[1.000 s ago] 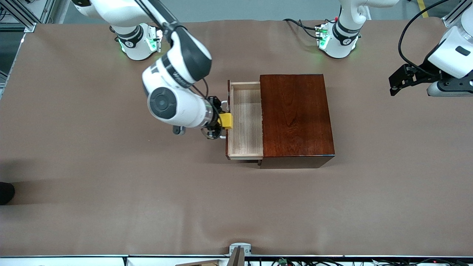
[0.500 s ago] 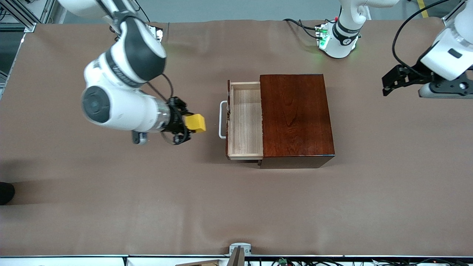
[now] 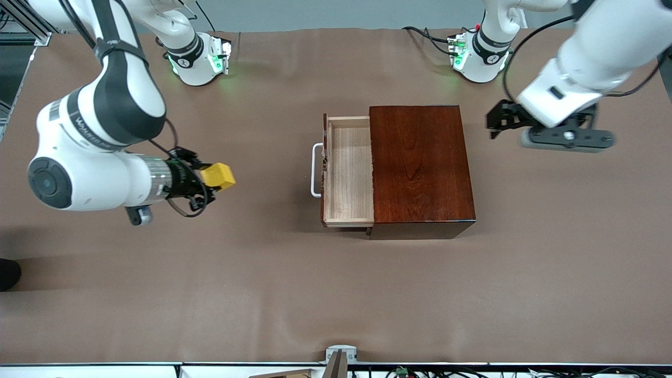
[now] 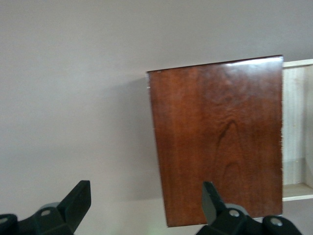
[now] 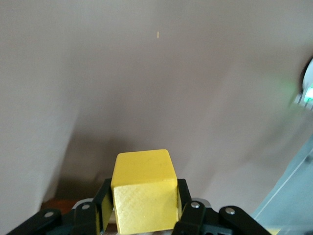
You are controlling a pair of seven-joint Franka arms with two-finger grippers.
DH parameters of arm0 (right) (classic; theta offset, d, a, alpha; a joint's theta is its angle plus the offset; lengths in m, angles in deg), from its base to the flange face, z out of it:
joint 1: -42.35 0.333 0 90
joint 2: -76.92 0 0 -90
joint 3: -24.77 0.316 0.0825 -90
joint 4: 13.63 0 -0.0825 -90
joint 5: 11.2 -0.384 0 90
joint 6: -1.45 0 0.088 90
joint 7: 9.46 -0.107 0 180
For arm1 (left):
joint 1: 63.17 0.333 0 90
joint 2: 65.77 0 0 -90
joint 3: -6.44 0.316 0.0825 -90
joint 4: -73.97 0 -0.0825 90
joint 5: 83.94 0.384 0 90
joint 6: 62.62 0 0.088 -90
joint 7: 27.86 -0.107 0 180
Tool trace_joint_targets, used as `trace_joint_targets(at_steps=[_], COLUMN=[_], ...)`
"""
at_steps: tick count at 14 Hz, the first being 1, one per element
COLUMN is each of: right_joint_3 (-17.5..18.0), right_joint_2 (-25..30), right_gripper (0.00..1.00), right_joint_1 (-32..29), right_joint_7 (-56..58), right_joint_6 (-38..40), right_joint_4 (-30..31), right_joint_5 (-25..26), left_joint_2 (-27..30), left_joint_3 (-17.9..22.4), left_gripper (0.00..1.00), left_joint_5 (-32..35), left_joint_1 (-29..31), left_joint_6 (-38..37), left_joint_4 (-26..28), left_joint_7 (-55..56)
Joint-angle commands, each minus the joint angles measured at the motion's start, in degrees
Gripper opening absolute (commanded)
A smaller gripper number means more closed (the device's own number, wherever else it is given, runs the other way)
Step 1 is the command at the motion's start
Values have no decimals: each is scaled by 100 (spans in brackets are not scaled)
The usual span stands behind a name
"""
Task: Open drawer, take yellow block, close drawer
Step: 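Carry the cube out with the right gripper while the left gripper returns, then push the drawer front with the left gripper while the right gripper lowers the cube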
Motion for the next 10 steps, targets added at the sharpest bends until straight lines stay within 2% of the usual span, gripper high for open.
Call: trace_joint_targets(at_steps=[1, 5, 8, 10], right_joint_3=[103, 103, 95, 95], right_joint_2=[143, 117, 143, 125], right_gripper=[0, 0, 0, 0], right_joint_1=[-413, -1003, -1275, -1443], right_joint_7=[1039, 2720, 3808, 4547], right_joint_6=[-4, -127, -837, -1216], right_joint_4=[384, 692, 1306, 1570], right_joint_5=[299, 765, 889, 1080], left_joint_2=[-545, -1362, -1811, -2232], left_joint_3=[-164, -121, -94, -94], left_gripper=[100, 100, 100, 100], left_joint_5=[-34, -25, -16, -16], left_joint_1=[-216, -1051, -1692, -2009], left_joint_6=[-34, 307, 870, 1143], left_joint_4=[-645, -1226, -1332, -1656], left_joint_7=[227, 1780, 3132, 3898])
